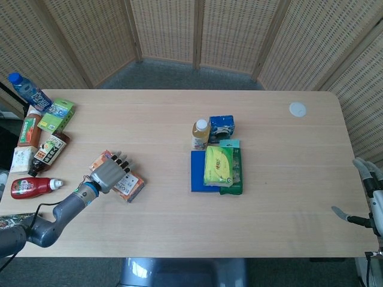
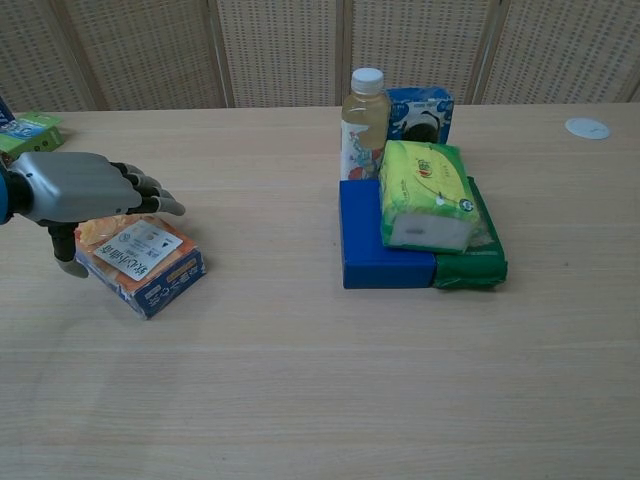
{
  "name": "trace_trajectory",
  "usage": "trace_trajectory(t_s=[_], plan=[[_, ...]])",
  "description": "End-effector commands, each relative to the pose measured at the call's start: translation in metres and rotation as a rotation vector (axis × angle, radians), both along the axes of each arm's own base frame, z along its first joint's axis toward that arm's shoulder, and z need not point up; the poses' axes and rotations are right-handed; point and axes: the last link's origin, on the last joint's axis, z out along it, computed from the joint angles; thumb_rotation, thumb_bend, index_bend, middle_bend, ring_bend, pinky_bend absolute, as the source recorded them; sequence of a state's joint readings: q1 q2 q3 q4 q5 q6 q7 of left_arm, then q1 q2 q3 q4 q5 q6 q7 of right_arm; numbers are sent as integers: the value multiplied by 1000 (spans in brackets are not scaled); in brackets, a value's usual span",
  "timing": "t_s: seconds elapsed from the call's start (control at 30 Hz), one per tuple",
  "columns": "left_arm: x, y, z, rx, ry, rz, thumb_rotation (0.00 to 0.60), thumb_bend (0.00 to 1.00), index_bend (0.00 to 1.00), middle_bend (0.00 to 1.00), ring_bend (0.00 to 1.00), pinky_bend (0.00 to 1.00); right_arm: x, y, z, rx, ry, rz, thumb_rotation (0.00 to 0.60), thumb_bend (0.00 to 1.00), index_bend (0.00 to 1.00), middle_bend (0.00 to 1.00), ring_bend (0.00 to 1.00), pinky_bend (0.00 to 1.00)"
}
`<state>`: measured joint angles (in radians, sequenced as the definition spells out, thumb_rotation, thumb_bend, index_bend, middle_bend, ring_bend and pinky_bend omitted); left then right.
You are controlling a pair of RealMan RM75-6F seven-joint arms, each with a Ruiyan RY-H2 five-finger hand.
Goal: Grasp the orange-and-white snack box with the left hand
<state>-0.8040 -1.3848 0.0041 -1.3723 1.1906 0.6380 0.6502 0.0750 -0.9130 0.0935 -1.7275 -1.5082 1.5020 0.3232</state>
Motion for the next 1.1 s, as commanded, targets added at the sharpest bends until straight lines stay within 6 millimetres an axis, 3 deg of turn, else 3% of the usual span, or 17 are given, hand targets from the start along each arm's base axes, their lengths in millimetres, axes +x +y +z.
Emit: trace_trajectory(t_s=[0.03,0.3,0.33,0.4,0.47,0.57,0.73,0.87,1.1], plan=[[-1,-1,-4,-2,5,1,600,0,0,0,0,0,0,0,0,2,-1,3,600,0,0,0,0,0],[5,0,-16,12,-14,-24,600,0,0,0,0,2,1,1,3,-5,-21,10,600,0,0,0,0,0],[5,-1,-18,11,-15,-30,600,0,23,26,0,55,1,1,3,-4,-23,11,600,0,0,0,0,0],[5,-2,-21,12,-9,-37,600,0,159,215,75,283,1,1,3,-4,-24,17,600,0,0,0,0,0],[2,-3,-23,12,4,-39,600,0,340,434,225,483,2,2,3,-3,-25,24,600,0,0,0,0,0],[0,-4,-28,17,20,-39,600,0,460,538,325,538,4,4,4,-5,-30,36,600,0,0,0,0,0],[7,-2,-28,50,-13,-49,600,0,549,622,401,602,4,5,6,-6,-38,39,600,0,0,0,0,0],[26,4,-10,102,-80,-80,600,0,564,641,418,612,4,4,5,0,-37,36,600,0,0,0,0,0],[84,20,59,234,-159,-199,600,0,554,627,412,609,4,5,5,6,-40,36,600,0,0,0,0,0]])
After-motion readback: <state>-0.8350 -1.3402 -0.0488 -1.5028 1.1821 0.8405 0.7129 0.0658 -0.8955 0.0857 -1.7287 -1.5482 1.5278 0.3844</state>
